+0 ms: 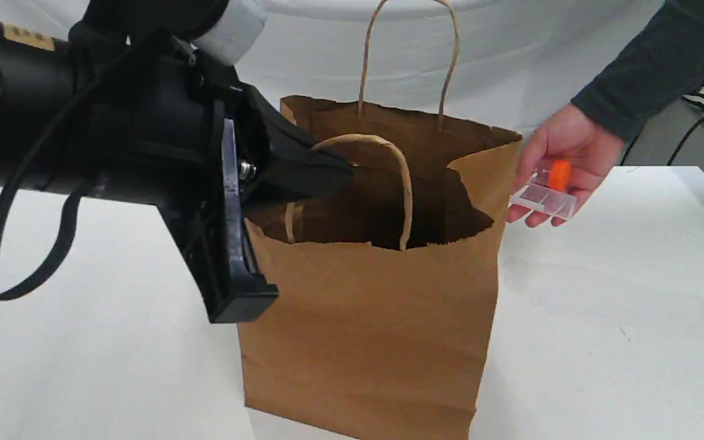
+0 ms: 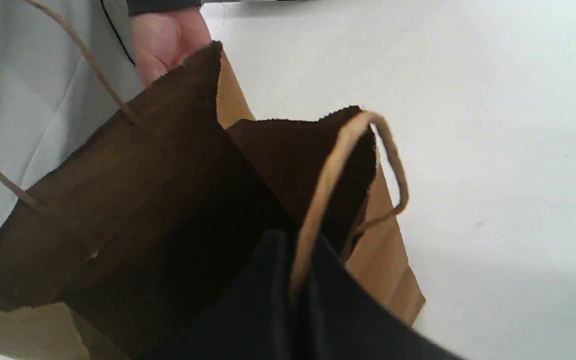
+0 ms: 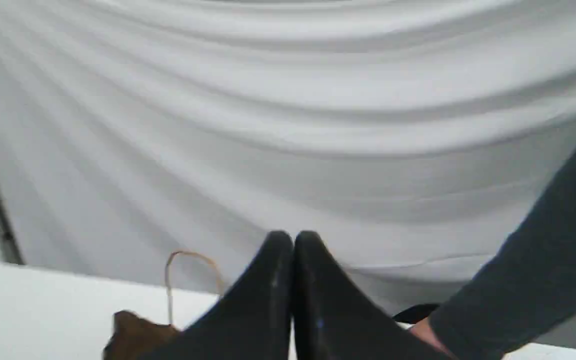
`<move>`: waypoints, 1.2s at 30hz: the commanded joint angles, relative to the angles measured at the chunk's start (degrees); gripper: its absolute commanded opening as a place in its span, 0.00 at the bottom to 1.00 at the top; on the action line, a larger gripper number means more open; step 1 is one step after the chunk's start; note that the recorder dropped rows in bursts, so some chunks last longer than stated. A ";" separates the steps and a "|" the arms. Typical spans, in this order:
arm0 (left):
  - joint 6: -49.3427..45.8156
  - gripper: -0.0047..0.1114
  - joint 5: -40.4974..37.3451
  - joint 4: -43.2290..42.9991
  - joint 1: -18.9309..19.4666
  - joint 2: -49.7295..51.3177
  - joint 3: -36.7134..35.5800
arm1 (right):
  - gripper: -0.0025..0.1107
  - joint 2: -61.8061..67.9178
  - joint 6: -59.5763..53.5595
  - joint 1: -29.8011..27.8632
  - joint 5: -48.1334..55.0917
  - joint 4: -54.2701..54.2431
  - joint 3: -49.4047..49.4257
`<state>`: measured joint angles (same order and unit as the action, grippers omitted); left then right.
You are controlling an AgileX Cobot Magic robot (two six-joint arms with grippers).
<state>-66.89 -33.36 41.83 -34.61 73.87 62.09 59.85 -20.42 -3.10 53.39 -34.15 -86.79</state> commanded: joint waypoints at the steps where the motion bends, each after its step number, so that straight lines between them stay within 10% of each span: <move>1: 1.17 0.04 -0.06 0.73 -0.32 0.21 0.26 | 0.02 9.14 -0.51 -0.32 12.12 -0.77 -8.61; 18: 2.28 0.04 -1.30 0.73 -0.32 0.21 0.26 | 0.03 33.35 -2.59 10.29 16.57 11.80 -14.29; 28: 2.63 0.04 -1.46 0.73 -0.32 0.21 0.26 | 0.47 38.54 -4.66 15.18 16.57 12.62 -14.29; 36: 2.63 0.04 -1.46 0.73 -0.32 0.21 0.26 | 0.52 38.54 -5.46 17.29 15.40 13.21 -14.29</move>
<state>-64.94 -34.49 41.83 -34.61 73.87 62.09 98.51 -25.11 13.52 69.79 -20.87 -100.86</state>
